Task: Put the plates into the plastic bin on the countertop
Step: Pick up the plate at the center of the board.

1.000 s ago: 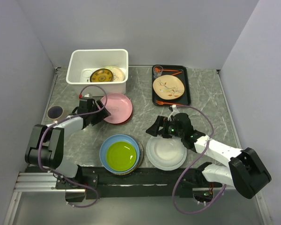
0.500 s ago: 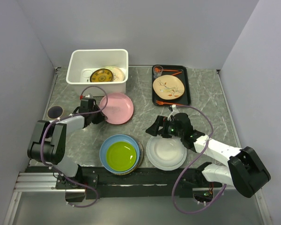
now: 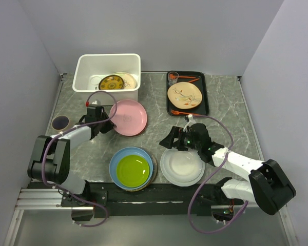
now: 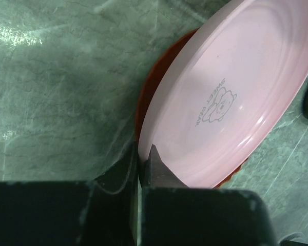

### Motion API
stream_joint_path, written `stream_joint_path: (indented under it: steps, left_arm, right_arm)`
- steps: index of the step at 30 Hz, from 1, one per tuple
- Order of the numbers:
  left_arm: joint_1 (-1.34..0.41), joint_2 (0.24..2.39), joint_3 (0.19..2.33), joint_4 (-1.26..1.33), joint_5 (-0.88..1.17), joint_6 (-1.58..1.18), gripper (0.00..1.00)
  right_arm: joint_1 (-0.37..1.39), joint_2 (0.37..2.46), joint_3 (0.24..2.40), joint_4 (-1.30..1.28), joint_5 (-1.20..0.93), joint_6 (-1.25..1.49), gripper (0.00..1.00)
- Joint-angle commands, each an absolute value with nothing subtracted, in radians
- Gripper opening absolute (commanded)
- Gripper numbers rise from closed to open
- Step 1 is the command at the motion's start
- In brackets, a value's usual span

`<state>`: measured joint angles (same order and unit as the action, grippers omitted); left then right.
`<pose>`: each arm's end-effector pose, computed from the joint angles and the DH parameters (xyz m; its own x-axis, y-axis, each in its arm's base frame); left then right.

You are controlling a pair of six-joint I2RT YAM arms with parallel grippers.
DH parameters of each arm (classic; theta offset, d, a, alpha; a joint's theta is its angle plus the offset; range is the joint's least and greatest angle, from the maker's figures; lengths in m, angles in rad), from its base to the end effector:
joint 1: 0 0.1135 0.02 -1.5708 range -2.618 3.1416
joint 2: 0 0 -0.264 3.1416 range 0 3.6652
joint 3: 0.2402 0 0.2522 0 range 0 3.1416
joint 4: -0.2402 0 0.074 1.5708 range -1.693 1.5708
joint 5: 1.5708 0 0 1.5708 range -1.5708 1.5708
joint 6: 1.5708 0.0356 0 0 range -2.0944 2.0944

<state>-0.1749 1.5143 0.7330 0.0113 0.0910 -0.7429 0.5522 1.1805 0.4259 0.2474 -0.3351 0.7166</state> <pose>0.2947 -0.0554 0.1710 -0.6656 -0.5664 -0.4860 -0.2887 0.7959 -0.5322 0.1924 0.1323 0.1813 -0.7980 0.2369 -0.5542 -0.2865 0.6599 0.6946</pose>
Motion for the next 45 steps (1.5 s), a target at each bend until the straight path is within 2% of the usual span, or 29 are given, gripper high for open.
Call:
stream_joint_path:
  steps: [1, 28, 45]
  left_arm:
    - [-0.179, 1.451, 0.742, 0.009, 0.109, -0.723, 0.01]
    - [-0.181, 1.226, 0.795, -0.146, 0.138, -0.696, 0.01]
    - [-0.179, 1.258, 0.917, -0.140, 0.163, -0.698, 0.01]
  right_arm:
    - [0.561, 1.184, 0.423, 0.264, -0.341, 0.719, 1.00]
    - [0.578, 1.190, 0.446, 0.255, -0.336, 0.719, 1.00]
    - [0.581, 1.178, 0.468, 0.218, -0.327, 0.706, 1.00]
